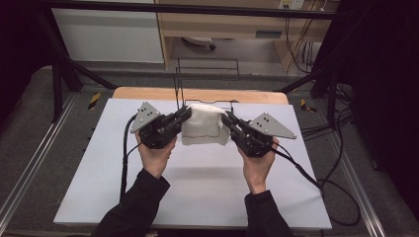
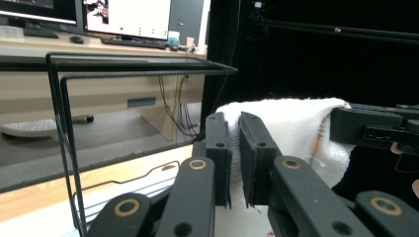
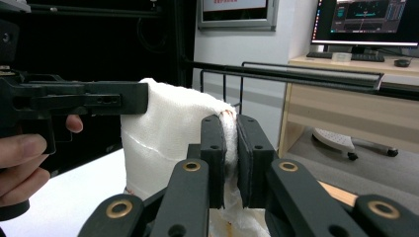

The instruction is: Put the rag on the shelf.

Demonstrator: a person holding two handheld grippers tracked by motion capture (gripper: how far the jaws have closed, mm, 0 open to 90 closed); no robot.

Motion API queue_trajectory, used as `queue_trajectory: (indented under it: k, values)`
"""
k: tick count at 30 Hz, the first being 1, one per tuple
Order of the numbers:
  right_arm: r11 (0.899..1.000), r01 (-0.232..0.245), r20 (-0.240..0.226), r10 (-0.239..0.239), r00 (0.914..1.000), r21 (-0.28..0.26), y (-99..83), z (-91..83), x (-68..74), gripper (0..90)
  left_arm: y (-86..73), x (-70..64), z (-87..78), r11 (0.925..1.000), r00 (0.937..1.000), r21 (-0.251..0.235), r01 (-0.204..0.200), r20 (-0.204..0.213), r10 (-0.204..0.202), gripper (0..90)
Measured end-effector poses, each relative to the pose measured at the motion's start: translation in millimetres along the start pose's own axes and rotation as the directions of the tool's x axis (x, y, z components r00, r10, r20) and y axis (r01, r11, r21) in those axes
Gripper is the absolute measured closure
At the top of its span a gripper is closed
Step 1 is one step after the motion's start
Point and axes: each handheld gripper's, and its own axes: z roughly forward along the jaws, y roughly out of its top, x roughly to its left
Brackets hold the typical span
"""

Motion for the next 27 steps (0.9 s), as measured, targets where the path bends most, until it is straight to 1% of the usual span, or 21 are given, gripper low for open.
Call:
queue_trajectory:
  k: [9,12,13,27]
  values:
    - [1.000,0.014,0.009,-0.014,0.9999,-0.022,11.7,5.4,-2.8,83.1,12.7,2.1,3.8,0.9997,1.0000,-0.022,-0.004,-0.006,0.004,83.2]
    - [1.000,0.010,0.014,-0.009,0.9999,-0.029,15.6,7.2,-4.2,83.1,17.3,2.4,5.6,0.9995,0.9999,-0.028,-0.013,-0.010,0.012,83.2]
    - [0.999,0.015,0.015,-0.015,0.9998,-0.031,17.0,7.8,-5.0,83.1,18.9,2.7,6.3,0.9995,0.9998,-0.029,-0.015,-0.010,0.015,83.2]
    - [0.998,0.037,0.040,-0.034,0.9986,-0.060,41.4,18.3,-8.4,83.1,41.6,8.2,15.3,0.9974,0.9995,-0.070,-0.017,-0.028,0.015,83.1]
